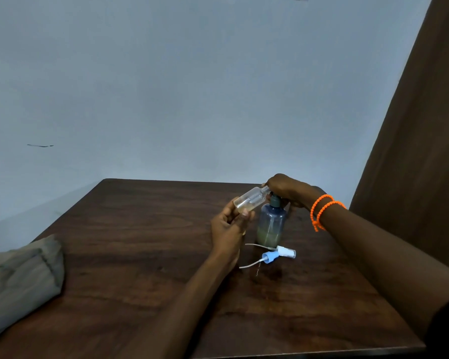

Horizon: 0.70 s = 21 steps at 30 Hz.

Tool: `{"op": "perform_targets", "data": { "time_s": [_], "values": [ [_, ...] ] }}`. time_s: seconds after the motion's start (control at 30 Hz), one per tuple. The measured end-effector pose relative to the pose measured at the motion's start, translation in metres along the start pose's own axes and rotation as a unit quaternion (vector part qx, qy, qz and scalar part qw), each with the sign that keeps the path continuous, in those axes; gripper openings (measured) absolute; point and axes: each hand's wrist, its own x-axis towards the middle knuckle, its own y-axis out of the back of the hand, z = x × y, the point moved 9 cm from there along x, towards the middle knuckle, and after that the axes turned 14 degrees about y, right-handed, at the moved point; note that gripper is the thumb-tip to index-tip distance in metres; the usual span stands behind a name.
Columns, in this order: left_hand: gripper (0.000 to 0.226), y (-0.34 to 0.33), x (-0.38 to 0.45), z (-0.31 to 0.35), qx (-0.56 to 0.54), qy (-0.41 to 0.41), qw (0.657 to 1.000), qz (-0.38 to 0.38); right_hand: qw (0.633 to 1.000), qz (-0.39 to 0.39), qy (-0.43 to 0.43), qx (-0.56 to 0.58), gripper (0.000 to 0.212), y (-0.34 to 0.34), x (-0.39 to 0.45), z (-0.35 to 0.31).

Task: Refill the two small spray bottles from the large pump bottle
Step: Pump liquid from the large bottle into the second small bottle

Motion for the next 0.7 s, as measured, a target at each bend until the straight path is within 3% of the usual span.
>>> {"op": "perform_targets", "data": {
  "time_s": [0.7],
  "values": [
    [0.032, -0.001, 0.003, -0.004, -0.014, 0.003, 1.000, -0.010, 1.000, 0.003, -0.020, 0.005, 0.026, 0.003, -0.009, -0.003]
  ]
}}
